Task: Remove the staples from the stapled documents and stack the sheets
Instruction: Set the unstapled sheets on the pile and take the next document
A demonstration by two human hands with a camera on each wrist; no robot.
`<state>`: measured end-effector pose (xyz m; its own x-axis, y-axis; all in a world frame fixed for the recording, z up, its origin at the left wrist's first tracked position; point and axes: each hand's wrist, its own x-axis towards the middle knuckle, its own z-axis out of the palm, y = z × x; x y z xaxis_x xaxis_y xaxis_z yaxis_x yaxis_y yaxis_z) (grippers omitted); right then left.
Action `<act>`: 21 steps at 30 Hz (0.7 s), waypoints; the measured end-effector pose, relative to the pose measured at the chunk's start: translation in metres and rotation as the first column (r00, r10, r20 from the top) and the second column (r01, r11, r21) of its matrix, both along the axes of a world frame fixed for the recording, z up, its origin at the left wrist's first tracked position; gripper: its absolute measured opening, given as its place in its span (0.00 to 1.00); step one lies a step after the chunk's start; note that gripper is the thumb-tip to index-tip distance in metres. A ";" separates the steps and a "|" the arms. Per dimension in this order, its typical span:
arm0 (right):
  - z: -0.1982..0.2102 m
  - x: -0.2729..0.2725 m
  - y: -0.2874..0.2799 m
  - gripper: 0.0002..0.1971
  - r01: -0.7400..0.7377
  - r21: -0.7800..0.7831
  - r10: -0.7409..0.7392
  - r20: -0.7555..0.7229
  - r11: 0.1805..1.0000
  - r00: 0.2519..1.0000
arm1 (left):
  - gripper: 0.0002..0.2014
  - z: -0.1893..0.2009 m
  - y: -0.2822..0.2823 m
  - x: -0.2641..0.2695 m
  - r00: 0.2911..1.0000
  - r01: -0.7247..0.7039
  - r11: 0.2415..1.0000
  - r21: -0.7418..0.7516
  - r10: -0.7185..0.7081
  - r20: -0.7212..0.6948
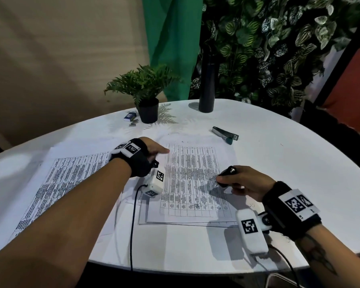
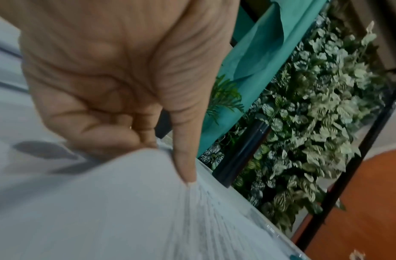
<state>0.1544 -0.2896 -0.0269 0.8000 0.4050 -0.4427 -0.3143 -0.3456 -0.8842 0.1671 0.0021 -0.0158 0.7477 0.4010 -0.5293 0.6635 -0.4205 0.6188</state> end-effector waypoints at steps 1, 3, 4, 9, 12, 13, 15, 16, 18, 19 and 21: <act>-0.001 0.001 0.000 0.13 0.004 -0.005 -0.004 0.000 1.000 1.000 | 0.19 0.000 0.000 -0.001 1.000 -0.015 0.999 -0.038 0.016 0.008; -0.003 0.002 0.000 0.15 0.011 -0.015 -0.011 0.003 1.000 1.000 | 0.13 -0.002 0.001 -0.004 0.995 -0.061 0.989 -0.133 0.070 0.066; -0.003 0.002 0.000 0.15 0.015 -0.020 -0.014 0.007 1.000 1.000 | 0.13 -0.002 0.001 -0.005 0.990 -0.071 0.987 -0.144 0.087 0.108; 0.004 0.008 -0.004 0.08 0.086 0.044 -0.088 0.045 0.995 0.995 | 0.17 0.004 0.004 -0.008 0.907 0.005 0.998 -0.059 0.021 0.421; 0.015 0.021 -0.005 0.09 0.196 0.228 -0.218 0.077 0.954 0.973 | 0.14 0.017 0.001 -0.016 0.817 0.020 0.992 -0.127 0.057 0.573; 0.020 0.026 -0.004 0.09 0.213 0.288 -0.246 0.084 0.934 0.966 | 0.13 0.022 0.000 -0.019 0.789 0.038 0.987 -0.157 0.067 0.611; 0.035 0.034 -0.001 0.13 0.217 0.410 -0.268 0.069 0.886 0.961 | 0.12 0.036 -0.004 -0.028 0.741 0.088 0.977 -0.195 0.066 0.668; 0.042 0.038 0.000 0.18 0.198 0.469 -0.257 0.064 0.861 0.964 | 0.11 0.043 -0.005 -0.031 0.718 0.116 0.972 -0.206 0.061 0.693; 0.055 0.044 0.000 0.32 0.132 0.572 -0.213 0.077 0.810 0.974 | 0.11 0.056 -0.008 -0.038 0.669 0.163 0.961 -0.222 0.058 0.741; 0.060 0.045 0.000 0.37 0.104 0.605 -0.190 0.080 0.789 0.978 | 0.11 0.062 -0.009 -0.041 0.645 0.188 0.955 -0.228 0.055 0.762; 0.069 0.045 -0.003 0.41 0.055 0.633 -0.160 0.110 0.772 0.981 | 0.11 0.070 -0.008 -0.045 0.595 0.243 0.943 -0.228 0.040 0.802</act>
<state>0.1989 -0.2923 0.0421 0.8895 0.4568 0.0054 -0.1625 0.3275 -0.9308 0.1219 -0.0060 0.0543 0.9479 0.2335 0.2167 -0.1809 -0.1654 0.9695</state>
